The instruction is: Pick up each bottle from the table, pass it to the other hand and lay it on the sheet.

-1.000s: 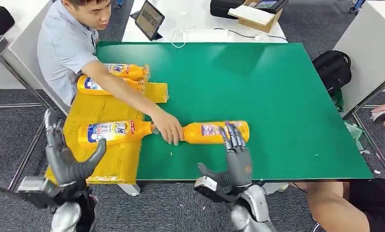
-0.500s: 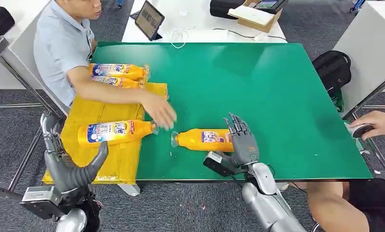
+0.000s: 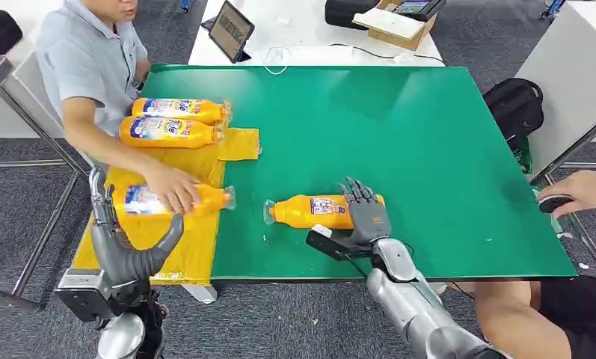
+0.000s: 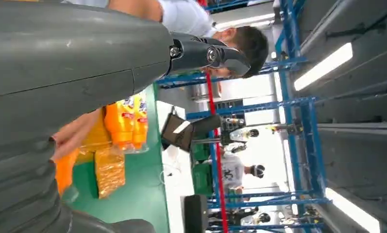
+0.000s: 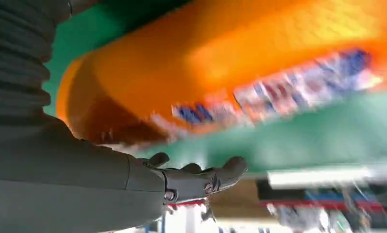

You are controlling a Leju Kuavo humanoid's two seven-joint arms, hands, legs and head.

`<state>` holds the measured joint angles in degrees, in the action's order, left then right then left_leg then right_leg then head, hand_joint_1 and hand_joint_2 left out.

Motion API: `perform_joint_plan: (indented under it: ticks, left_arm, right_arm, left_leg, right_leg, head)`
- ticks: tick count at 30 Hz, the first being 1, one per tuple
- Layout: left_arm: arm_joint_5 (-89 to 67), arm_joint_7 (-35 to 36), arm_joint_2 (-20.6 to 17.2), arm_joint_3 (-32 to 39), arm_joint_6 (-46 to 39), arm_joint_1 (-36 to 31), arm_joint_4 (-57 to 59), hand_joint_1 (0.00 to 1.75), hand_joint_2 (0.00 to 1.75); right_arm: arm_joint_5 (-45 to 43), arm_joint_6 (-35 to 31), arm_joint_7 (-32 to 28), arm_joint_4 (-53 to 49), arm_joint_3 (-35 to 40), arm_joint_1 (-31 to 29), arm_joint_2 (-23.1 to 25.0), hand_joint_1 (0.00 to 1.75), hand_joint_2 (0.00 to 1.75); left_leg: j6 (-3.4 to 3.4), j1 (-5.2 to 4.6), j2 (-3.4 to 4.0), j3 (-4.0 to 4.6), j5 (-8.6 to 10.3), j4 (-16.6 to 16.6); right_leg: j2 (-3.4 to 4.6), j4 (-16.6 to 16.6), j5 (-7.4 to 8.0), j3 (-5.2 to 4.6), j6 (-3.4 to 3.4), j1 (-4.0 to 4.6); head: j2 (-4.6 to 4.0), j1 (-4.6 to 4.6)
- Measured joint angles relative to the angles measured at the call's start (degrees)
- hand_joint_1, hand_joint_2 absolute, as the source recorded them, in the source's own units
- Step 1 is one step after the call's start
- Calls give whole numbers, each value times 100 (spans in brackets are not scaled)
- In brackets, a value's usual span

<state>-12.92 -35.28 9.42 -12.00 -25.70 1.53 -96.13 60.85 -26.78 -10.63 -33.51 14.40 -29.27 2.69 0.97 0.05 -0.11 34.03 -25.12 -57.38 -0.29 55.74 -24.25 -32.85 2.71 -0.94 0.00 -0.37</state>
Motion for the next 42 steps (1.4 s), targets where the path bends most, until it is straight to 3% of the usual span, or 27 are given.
perform_joint_plan:
  ticks: [11,16,17,18,21,28,35,42]
  left_arm:
    - [20,52,-37,7,26,3,0,0,175]
    - [140,325,-50,30,340,39,0,0,175]
    - [170,391,-50,35,445,40,0,0,175]
    - [225,450,-50,42,548,50,0,0,175]
    - [260,507,-50,68,658,82,0,0,175]
    - [404,514,-50,94,791,64,85,0,175]
    - [264,684,-48,125,671,-1,254,0,175]
    - [240,708,-50,157,634,-16,404,0,175]
  right_arm:
    - [83,146,176,278,138,-220,17,0,175]
    - [426,1112,997,409,326,-484,17,2,175]
    - [462,1192,1087,435,361,-534,15,141,175]
    - [522,1250,1198,474,389,-581,13,171,175]
    - [542,1397,1233,560,475,-672,0,175,175]
    - [-6,1683,580,689,481,-774,-61,175,175]
    - [15,2324,1124,962,485,-1047,9,175,175]
    - [-747,2411,77,979,297,-1053,33,175,175]
  left_leg:
    - [0,0,0,-3,0,0]
    - [1,0,22,-38,-4,1]
    - [1,0,21,-46,-4,1]
    - [1,0,17,-49,-4,2]
    - [5,0,16,-50,0,2]
    - [7,-2,15,-58,6,0]
    - [6,0,6,-70,4,1]
    - [8,-1,37,-89,-1,2]
  right_leg:
    - [0,0,0,2,0,0]
    - [20,-3,1,21,-1,0]
    - [19,-3,0,31,-2,1]
    - [16,-4,-1,36,-2,0]
    - [15,-4,3,39,3,0]
    - [16,-4,9,48,8,-2]
    - [8,-5,6,60,7,0]
    - [24,-7,11,72,7,-1]
  head:
    - [0,0]
    - [0,-2]
    - [0,2]
    - [0,2]
    - [0,0]
    - [0,0]
    - [0,2]
    - [0,2]
